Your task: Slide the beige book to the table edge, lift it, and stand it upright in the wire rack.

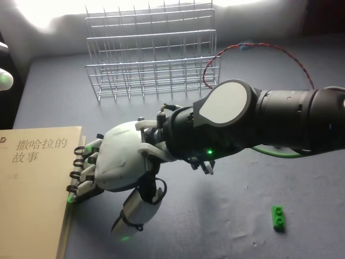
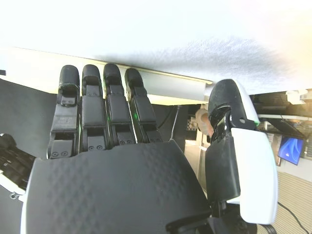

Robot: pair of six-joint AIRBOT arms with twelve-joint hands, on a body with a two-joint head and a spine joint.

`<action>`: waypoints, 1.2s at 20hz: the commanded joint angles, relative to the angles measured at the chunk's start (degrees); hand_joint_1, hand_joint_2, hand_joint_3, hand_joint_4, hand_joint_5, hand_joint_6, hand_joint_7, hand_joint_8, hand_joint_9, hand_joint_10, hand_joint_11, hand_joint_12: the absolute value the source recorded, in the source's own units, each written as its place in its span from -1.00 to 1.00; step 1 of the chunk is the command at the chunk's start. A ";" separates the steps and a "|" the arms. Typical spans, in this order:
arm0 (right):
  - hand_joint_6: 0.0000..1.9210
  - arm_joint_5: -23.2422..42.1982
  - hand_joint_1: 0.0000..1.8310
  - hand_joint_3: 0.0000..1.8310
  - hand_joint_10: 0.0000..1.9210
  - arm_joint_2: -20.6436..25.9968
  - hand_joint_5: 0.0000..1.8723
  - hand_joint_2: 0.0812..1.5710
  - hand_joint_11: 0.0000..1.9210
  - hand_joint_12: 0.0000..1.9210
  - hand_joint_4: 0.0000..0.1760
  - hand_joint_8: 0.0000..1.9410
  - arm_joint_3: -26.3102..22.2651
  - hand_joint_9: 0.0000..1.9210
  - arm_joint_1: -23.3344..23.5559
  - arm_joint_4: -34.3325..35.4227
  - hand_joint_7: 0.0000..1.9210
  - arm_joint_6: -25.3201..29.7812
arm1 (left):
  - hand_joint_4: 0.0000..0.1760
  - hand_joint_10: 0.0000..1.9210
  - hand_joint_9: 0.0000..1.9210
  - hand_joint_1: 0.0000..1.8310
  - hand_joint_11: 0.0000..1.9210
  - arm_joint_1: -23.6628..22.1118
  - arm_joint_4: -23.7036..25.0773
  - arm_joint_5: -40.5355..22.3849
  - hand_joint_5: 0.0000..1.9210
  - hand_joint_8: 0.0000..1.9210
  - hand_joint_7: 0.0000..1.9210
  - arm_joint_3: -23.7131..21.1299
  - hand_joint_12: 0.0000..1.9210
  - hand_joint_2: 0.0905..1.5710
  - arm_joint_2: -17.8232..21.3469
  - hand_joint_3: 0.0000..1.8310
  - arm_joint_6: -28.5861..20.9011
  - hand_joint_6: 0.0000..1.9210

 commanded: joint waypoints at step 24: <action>-0.99 -2.43 -0.84 -1.00 -0.99 -1.18 -0.76 0.42 -1.00 -0.35 -1.00 -0.99 1.98 -0.74 0.41 1.98 -0.75 -0.51 | -1.00 -1.00 -0.70 -0.37 -1.00 -2.09 -1.20 2.30 -0.69 -1.00 -0.68 2.00 -0.24 0.33 -1.20 -0.99 -0.21 -1.00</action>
